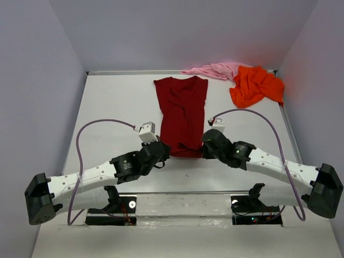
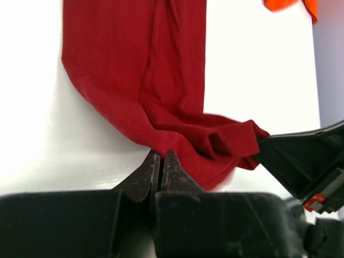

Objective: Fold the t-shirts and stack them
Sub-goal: Fold the rectangle-folded T-shirt at the center of the board.

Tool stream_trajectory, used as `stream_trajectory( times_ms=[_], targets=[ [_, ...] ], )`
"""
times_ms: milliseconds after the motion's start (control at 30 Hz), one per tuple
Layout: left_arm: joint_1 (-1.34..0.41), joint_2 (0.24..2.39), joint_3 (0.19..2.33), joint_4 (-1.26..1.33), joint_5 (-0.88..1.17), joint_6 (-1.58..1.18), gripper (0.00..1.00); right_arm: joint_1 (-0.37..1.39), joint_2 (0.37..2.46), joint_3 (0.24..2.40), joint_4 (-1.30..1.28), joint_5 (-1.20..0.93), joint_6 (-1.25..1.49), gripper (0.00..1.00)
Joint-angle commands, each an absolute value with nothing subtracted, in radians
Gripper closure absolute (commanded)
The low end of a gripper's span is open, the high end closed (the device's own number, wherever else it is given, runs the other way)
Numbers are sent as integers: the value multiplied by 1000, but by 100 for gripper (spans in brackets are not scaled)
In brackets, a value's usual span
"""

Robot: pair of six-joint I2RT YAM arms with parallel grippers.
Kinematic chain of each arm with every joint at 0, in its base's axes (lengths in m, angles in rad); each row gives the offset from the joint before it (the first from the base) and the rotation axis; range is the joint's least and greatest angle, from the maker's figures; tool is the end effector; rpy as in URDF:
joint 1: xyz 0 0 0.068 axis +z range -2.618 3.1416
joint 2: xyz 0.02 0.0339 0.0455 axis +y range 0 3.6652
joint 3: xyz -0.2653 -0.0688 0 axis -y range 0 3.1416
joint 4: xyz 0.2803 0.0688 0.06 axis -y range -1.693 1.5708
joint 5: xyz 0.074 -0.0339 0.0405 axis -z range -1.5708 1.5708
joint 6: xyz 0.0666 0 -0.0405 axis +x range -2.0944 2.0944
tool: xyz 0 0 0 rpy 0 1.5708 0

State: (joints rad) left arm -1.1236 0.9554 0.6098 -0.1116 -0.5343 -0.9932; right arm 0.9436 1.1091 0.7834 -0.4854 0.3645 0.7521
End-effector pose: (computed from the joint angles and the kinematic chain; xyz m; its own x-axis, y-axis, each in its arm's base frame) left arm 0.1468 -0.2276 0.2337 -0.5888 -0.4396 -0.6783 0.1559 0.7616 -0.6290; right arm 0.1838 0.2131 0.2194 -0.7291 0.0817 -0.6795 -0.1565 0.9466 0.2818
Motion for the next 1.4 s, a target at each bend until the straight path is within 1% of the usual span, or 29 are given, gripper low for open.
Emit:
stream_trajectory(
  times_ms=[0, 100, 200, 333, 400, 733, 933, 1067, 1367],
  targets=[
    [-1103, 966, 673, -150, -710, -905, 100, 950, 1187, 845, -469, 543, 730, 100],
    [-1088, 968, 686, -108, -745, -867, 100, 950, 1279, 903, -468, 673, 730, 100],
    [-1063, 992, 696, -65, -741, -798, 100, 950, 1350, 931, -443, 713, 724, 100],
    [-1005, 1049, 704, 1, -706, -738, 100, 950, 1420, 991, -410, 742, 701, 100],
    [-979, 1080, 700, 89, -677, -703, 100, 950, 1482, 1029, -385, 755, 678, 100],
    [-862, 1163, 712, 221, -603, -623, 100, 950, 1618, 1160, -359, 865, 589, 100],
    [-799, 1256, 762, 319, -551, -562, 100, 920, 1706, 1230, -345, 899, 557, 100],
    [-753, 1351, 817, 333, -512, -534, 100, 902, 1756, 1258, -344, 936, 558, 100],
    [-707, 1514, 896, 382, -477, -538, 100, 847, 1842, 1301, -334, 973, 571, 100]
  ],
)
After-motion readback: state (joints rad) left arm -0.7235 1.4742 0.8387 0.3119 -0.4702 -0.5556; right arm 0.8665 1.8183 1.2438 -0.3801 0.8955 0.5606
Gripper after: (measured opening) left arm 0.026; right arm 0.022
